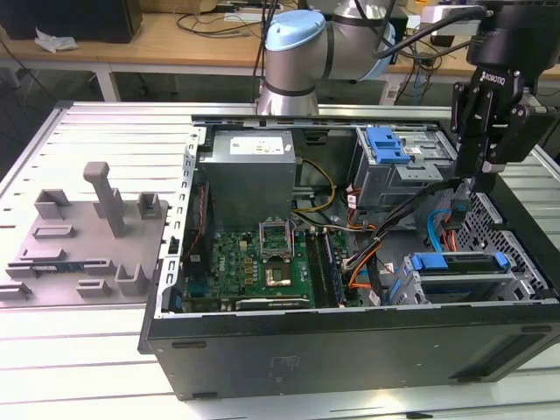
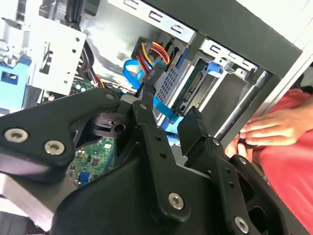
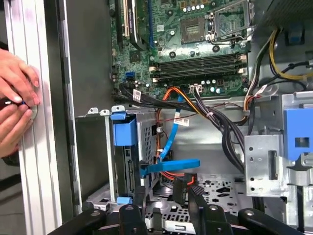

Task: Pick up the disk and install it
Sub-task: 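Insert the first disk wire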

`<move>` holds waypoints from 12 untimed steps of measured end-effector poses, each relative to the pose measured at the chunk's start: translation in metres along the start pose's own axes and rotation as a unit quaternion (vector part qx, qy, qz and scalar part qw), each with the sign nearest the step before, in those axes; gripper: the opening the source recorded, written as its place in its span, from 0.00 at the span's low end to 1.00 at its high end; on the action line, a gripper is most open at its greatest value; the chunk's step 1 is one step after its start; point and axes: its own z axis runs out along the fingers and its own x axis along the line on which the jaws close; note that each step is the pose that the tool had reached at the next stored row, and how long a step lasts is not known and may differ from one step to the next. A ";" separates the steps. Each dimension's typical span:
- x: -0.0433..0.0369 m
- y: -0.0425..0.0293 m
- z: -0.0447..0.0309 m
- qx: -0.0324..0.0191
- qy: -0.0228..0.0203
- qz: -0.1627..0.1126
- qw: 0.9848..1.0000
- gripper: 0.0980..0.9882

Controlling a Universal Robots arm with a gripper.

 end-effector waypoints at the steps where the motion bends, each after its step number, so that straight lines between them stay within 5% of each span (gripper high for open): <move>1: -0.0002 0.0000 0.0006 -0.001 0.001 0.004 1.000 0.42; 3: -0.0009 0.0001 0.0029 -0.004 0.009 0.017 1.000 0.42; 6: -0.0017 0.0002 0.0054 -0.009 0.015 0.034 0.999 0.42; 9: -0.0056 -0.0007 0.0064 -0.009 0.025 0.038 0.999 0.42; 10: -0.0093 -0.0017 0.0059 -0.008 0.035 0.038 0.999 0.42; 12: -0.0145 -0.0044 0.0054 -0.007 0.048 0.037 0.998 0.42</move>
